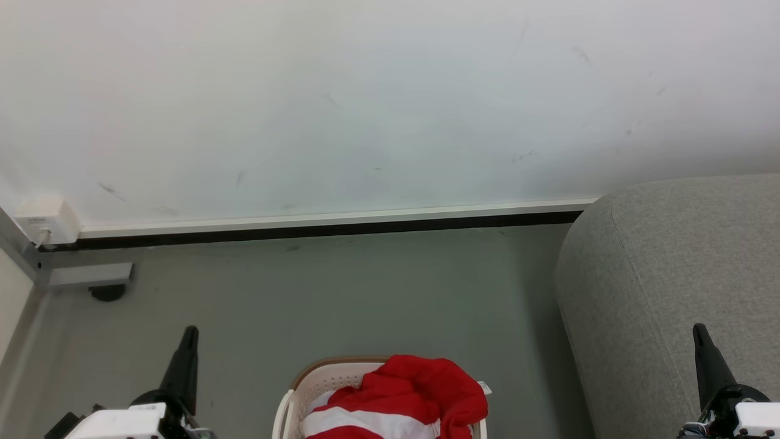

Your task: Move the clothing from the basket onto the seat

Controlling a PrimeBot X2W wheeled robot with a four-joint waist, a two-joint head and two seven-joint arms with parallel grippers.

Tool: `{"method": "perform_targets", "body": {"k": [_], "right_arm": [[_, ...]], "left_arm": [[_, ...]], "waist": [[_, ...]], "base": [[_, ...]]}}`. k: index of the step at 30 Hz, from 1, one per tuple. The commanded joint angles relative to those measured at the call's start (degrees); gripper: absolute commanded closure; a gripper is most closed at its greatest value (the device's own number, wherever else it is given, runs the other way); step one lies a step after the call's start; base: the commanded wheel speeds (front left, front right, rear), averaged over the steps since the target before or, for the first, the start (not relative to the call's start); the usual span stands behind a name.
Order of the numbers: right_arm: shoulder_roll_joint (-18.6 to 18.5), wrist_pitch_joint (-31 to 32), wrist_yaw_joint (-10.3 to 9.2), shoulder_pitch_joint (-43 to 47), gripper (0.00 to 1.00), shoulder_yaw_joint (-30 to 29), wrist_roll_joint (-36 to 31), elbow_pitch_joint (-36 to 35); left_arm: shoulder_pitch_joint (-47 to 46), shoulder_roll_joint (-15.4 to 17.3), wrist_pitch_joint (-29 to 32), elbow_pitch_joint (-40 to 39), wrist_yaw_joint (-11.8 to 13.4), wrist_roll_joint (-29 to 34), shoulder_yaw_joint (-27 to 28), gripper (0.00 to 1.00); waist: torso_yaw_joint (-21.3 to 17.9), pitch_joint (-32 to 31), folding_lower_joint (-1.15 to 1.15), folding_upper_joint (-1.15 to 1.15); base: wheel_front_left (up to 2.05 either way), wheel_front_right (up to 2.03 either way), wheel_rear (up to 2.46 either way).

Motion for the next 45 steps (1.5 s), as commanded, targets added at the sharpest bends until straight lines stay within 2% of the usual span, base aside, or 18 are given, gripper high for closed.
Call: {"method": "perform_targets", "body": {"k": [1, 45], "right_arm": [[-0.1, 0.0, -0.07, -0.9, 1.00, -0.1, -0.4, 0.2], [-0.1, 0.0, -0.07, -0.9, 1.00, -0.1, -0.4, 0.2]], "left_arm": [[-0.6, 0.4, 0.0, -0.2, 0.0, -0.7, 0.1, 1.00], [-0.6, 0.4, 0.0, -0.2, 0.0, -0.7, 0.1, 1.00]], "waist": [[0.0, 0.0, 0.00, 0.00], [0.0, 0.0, 0.00, 0.00]], "base": [[0.00, 0.00, 0.00], [0.00, 0.00, 0.00]]}}
